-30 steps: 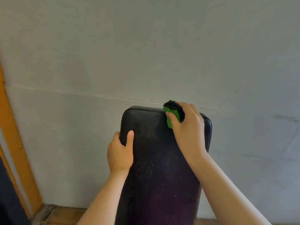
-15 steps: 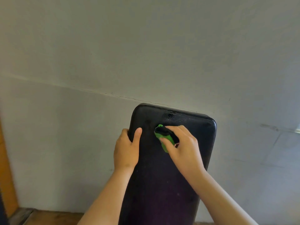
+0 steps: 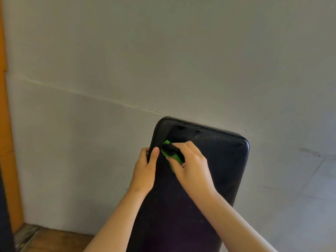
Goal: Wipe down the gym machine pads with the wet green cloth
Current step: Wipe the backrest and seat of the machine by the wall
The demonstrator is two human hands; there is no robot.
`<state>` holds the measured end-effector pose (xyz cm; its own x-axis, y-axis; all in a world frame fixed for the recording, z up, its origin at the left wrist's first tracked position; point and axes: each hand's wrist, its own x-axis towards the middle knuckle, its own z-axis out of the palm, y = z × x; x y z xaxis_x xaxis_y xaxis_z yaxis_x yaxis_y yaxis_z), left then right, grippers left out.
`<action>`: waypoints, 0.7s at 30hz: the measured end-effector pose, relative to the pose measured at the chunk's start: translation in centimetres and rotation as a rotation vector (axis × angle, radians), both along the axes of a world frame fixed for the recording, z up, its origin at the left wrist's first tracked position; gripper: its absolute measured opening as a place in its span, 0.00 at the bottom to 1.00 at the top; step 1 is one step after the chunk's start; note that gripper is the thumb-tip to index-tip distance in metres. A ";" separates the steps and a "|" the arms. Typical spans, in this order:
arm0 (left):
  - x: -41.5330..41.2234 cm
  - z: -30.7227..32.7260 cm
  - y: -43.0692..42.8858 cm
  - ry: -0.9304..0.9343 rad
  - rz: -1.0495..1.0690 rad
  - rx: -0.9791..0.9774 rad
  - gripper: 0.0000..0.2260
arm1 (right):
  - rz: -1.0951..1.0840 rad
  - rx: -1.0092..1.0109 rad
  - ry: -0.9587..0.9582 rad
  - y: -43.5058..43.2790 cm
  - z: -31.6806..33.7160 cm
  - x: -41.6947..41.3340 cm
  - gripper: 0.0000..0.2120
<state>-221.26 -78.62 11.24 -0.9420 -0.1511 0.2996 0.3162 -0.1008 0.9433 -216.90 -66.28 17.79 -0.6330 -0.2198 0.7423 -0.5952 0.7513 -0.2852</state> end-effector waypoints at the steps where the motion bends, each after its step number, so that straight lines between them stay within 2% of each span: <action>1: 0.0 0.0 0.0 -0.007 -0.005 0.000 0.25 | 0.015 -0.004 -0.030 0.2 0.1 0.2 0.12; 6: 0.0 -0.2 0.2 0.008 0.041 0.002 0.25 | -0.043 -0.122 0.032 0.2 5.2 -1.1 0.12; 12: -0.2 -1.0 0.5 0.074 0.094 0.050 0.22 | -0.055 -0.011 0.084 -2.9 5.7 -2.9 0.13; 17: -0.2 -1.4 0.7 0.074 0.068 0.148 0.20 | 0.023 0.214 -0.002 -3.1 3.2 -1.7 0.13; 21: -0.4 -1.7 0.7 0.096 0.113 0.090 0.20 | 0.015 0.147 -0.040 -2.6 5.5 -1.9 0.12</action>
<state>-221.62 -77.94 9.59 -0.8852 -0.2846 0.3680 0.4185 -0.1417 0.8971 -218.79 -68.87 23.25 -0.6572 -0.3340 0.6757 -0.5971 0.7778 -0.1963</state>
